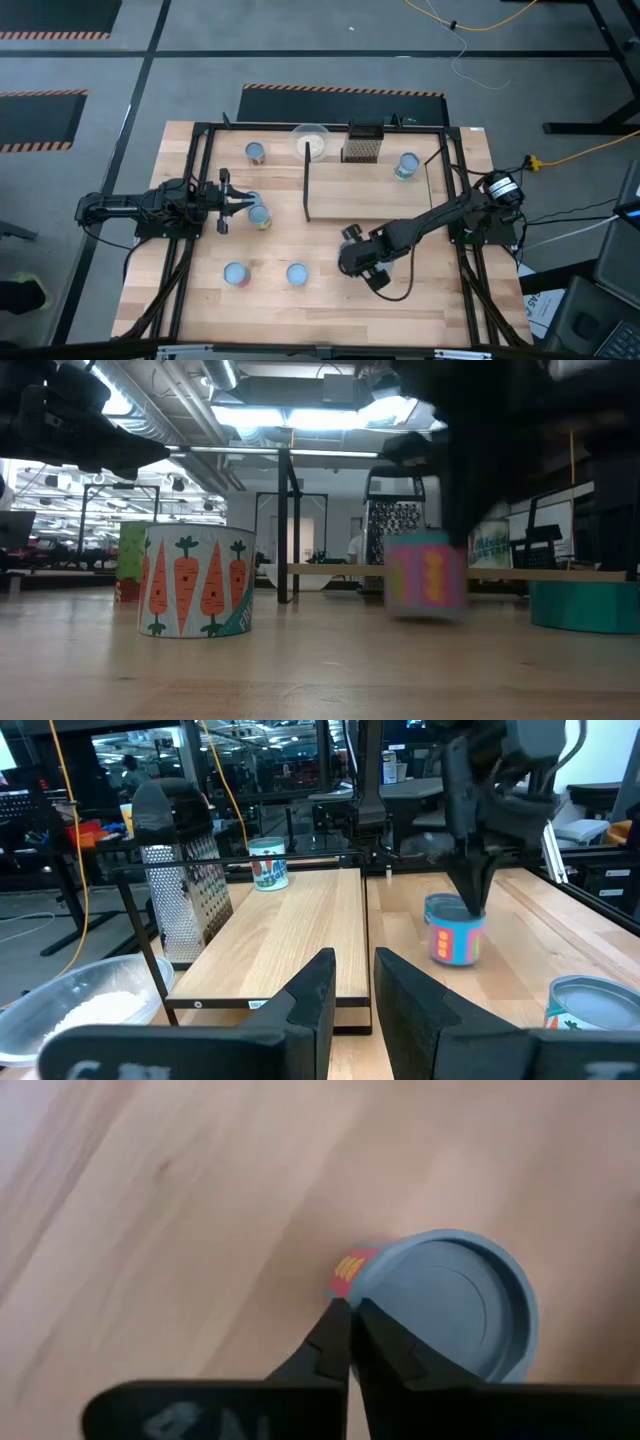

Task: Pick and place cans onto a shelf
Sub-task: Put the blue canned corn on the shelf

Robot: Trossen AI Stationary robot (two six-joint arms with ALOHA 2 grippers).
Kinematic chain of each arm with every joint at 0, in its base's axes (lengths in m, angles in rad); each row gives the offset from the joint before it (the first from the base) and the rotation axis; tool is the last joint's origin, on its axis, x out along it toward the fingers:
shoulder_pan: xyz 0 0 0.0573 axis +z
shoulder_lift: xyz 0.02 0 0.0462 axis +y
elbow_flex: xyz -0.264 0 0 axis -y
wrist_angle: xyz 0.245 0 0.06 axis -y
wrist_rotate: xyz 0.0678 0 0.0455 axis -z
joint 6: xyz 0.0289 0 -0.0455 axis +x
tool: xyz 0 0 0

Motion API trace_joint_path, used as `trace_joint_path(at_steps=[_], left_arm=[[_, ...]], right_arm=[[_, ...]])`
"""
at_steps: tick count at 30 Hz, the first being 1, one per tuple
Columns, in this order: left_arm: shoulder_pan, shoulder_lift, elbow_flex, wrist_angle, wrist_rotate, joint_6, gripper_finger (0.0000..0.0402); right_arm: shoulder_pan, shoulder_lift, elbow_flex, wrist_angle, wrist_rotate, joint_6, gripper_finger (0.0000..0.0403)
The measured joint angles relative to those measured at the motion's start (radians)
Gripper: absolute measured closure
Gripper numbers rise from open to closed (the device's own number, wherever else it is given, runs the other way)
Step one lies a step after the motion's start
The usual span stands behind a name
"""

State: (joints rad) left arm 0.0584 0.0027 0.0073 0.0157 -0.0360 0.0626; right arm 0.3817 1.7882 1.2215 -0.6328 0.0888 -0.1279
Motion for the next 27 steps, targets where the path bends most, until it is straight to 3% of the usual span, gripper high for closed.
trace_joint_path(at_steps=[4,9,12,19,27], left_arm=[[0.000,0.000,0.000,0.000,0.000,0.000,0.0335],[0.000,0.000,0.000,0.000,0.000,0.000,0.0335],[0.000,0.000,0.000,0.000,0.000,0.000,0.0335],[0.000,0.000,0.000,0.000,0.000,0.000,0.0335],[0.000,0.000,0.000,0.000,0.000,0.000,0.0335]], right_arm=[[-0.007,-0.001,0.039,-0.019,0.073,0.265,0.0395],[-0.038,-0.002,0.057,-0.030,0.070,0.504,0.0394],[-0.057,0.001,0.057,-0.037,0.013,0.598,0.0394],[-0.063,0.004,0.012,-0.061,-0.013,0.723,0.0394],[-0.064,0.002,-0.017,-0.042,-0.007,0.716,0.0393]])
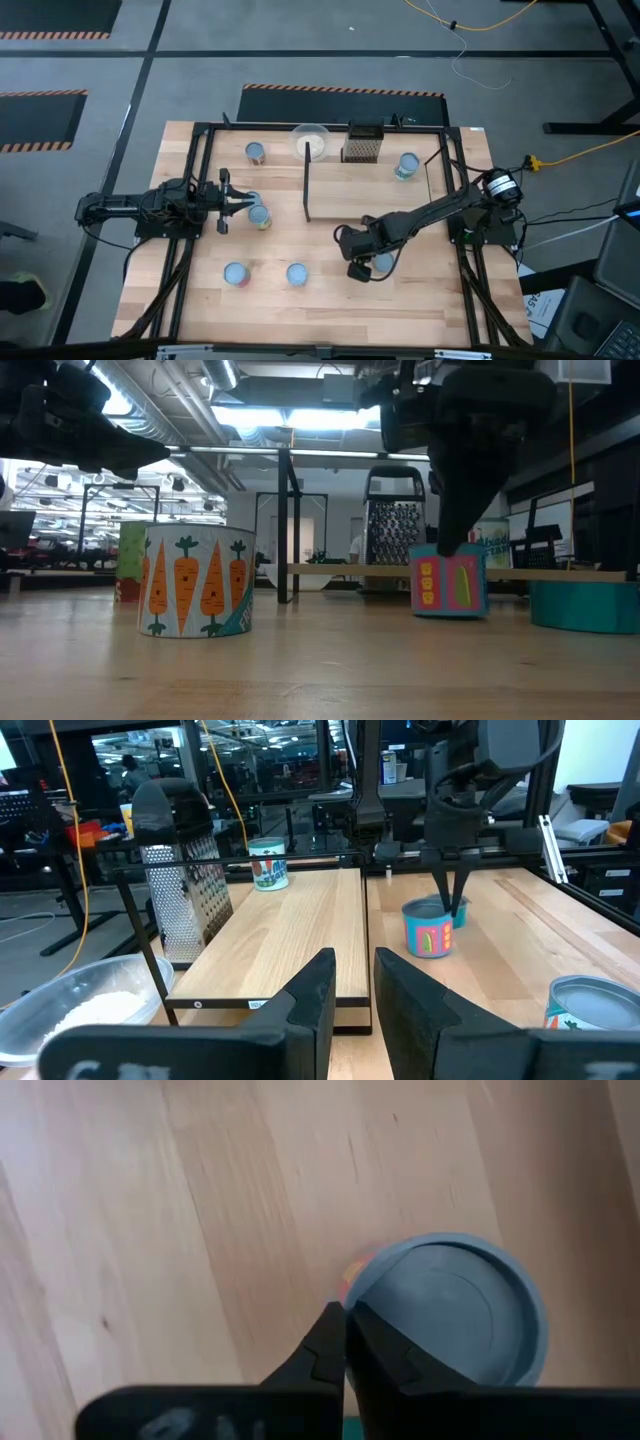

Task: Pick and place cans onto a shelf
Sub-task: Put the blue canned corn on the shelf

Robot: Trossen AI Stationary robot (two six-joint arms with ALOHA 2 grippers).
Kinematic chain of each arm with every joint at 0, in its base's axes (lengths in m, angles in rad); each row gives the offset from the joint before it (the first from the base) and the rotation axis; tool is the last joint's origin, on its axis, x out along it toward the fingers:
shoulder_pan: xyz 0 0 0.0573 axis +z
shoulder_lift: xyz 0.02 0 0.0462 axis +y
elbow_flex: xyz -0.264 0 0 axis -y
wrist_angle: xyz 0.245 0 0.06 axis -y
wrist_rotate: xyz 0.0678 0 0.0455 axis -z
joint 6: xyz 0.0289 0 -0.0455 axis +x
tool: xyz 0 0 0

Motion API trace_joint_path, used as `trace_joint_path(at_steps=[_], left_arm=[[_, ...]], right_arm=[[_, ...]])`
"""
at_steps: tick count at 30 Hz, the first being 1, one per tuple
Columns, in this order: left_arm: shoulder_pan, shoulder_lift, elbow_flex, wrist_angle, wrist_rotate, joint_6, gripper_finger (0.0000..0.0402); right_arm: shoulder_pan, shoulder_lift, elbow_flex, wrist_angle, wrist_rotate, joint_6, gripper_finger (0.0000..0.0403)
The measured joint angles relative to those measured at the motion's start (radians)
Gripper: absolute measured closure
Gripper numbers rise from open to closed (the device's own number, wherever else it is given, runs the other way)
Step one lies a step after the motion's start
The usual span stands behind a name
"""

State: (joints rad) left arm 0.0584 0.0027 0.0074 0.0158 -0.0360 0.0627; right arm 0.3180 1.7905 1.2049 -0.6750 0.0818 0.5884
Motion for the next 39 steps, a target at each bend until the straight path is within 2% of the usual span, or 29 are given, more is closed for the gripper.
trace_joint_path(at_steps=[5,15,25,32,39], left_arm=[[0.000,0.000,0.000,0.000,0.000,0.000,0.0335],[0.000,0.000,0.000,0.000,0.000,0.000,0.0335],[0.000,0.000,0.000,0.000,0.000,0.000,0.0335],[0.000,0.000,0.000,0.000,0.000,0.000,0.0335],[0.000,0.000,0.000,0.000,0.000,0.000,0.0335]], right_arm=[[0.000,0.000,0.000,0.005,0.000,-0.018,0.0389],[0.000,0.000,-0.002,0.023,-0.005,-0.023,0.0322],[-0.002,-0.038,0.016,0.006,-0.005,-0.113,0.0316],[0.011,-0.162,0.023,-0.065,0.003,-0.259,0.0315],[0.075,-0.261,0.005,-0.130,0.003,-0.570,0.0315]])
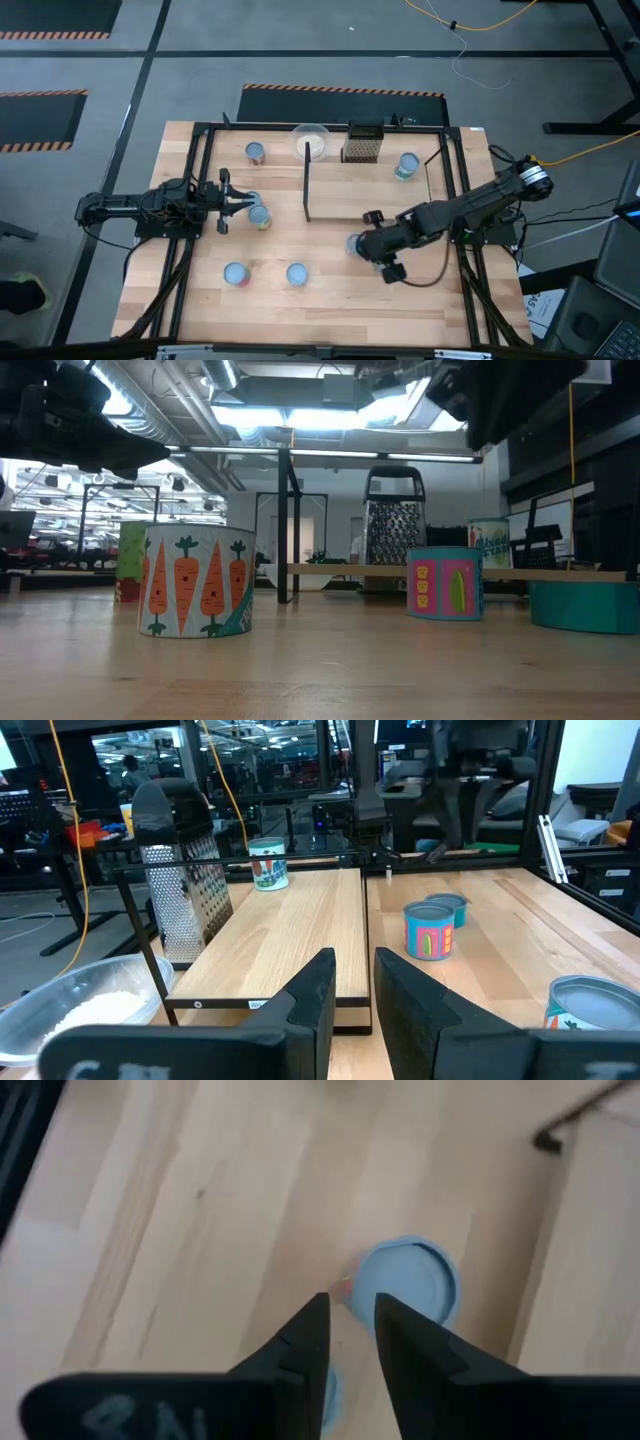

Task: Pick and place cans onto a shelf
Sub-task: Put the blue canned corn on the shelf

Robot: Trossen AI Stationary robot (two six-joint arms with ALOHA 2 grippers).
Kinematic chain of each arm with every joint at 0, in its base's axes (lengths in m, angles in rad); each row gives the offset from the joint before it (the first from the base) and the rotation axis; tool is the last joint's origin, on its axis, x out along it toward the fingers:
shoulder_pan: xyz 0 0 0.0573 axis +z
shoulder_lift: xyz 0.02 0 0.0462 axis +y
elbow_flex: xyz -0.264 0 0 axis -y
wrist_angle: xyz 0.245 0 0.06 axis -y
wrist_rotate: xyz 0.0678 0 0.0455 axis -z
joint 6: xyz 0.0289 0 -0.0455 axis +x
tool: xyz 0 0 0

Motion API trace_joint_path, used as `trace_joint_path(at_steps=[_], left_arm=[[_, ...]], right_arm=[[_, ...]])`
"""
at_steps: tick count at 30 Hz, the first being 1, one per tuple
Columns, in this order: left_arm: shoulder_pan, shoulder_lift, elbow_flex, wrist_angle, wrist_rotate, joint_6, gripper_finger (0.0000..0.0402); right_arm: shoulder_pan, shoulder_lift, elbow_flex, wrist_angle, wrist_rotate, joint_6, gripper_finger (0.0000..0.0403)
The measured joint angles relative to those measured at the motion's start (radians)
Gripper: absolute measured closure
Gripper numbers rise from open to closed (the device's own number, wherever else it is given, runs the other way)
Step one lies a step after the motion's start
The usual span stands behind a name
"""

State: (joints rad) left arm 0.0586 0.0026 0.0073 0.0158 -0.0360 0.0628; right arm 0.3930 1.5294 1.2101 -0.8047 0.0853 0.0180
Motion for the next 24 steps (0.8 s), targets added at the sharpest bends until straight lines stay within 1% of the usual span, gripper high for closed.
trace_joint_path(at_steps=[3,9,18,24], left_arm=[[0.000,0.000,0.000,0.000,0.000,0.000,0.0335],[0.000,0.000,0.000,0.000,0.000,0.000,0.0335],[0.000,0.000,0.000,0.000,0.000,0.000,0.0335],[0.000,0.000,0.000,0.000,0.000,0.000,0.0335]], right_arm=[[0.020,-0.003,-0.012,-0.002,0.000,-0.071,0.0315],[0.024,0.015,-0.077,0.036,0.001,-0.130,0.0315],[0.015,0.014,-0.190,0.193,0.003,-0.288,0.0315],[0.011,0.014,-0.257,0.306,0.002,-0.341,0.0315]])
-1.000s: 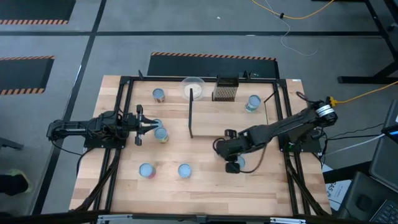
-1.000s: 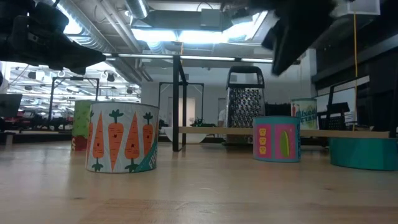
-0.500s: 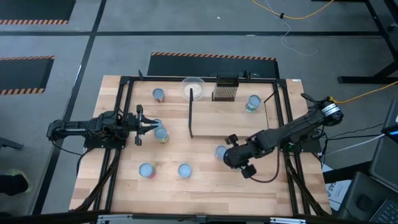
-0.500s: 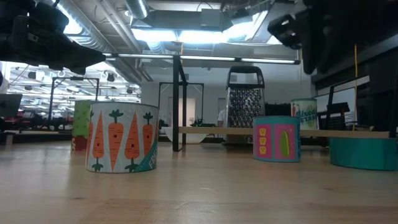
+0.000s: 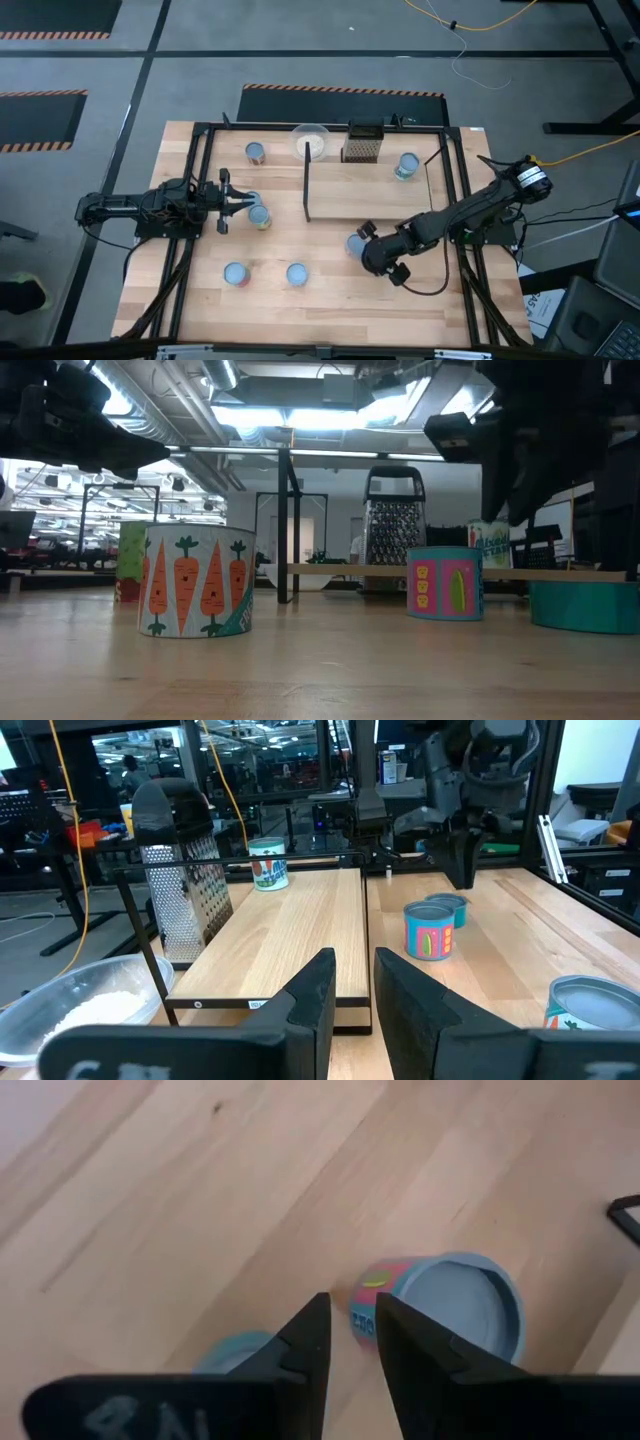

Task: Pick and place cans onto a shelf
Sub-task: Put the blue canned corn on the shelf

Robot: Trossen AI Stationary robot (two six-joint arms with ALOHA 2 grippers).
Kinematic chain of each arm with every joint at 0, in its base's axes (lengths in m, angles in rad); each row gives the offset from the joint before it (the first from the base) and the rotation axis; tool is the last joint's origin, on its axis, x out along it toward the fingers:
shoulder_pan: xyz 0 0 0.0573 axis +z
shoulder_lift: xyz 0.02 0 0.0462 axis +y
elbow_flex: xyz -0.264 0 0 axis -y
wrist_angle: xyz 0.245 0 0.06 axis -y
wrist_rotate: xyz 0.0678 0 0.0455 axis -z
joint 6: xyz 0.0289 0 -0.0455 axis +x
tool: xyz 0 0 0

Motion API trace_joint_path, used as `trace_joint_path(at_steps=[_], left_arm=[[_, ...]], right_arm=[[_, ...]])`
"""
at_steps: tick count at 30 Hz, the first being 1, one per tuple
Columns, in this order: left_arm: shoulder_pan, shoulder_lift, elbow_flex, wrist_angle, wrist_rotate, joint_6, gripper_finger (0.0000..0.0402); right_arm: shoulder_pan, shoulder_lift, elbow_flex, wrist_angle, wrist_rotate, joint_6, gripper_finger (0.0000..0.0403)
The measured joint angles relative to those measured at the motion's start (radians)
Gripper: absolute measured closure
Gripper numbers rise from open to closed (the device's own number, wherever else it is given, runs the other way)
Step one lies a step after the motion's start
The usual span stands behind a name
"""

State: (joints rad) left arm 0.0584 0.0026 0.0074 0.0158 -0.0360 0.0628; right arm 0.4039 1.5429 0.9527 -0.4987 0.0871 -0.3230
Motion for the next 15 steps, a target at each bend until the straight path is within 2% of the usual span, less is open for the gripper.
trace_joint_path(at_steps=[9,15], left_arm=[[0.000,0.000,0.000,0.000,0.000,0.000,0.0335],[0.000,0.000,0.000,0.000,0.000,0.000,0.0335]], right_arm=[[-0.030,0.000,-0.047,0.052,0.060,-0.002,0.0315],[-0.050,0.000,-0.047,0.054,0.040,0.000,0.0315]])
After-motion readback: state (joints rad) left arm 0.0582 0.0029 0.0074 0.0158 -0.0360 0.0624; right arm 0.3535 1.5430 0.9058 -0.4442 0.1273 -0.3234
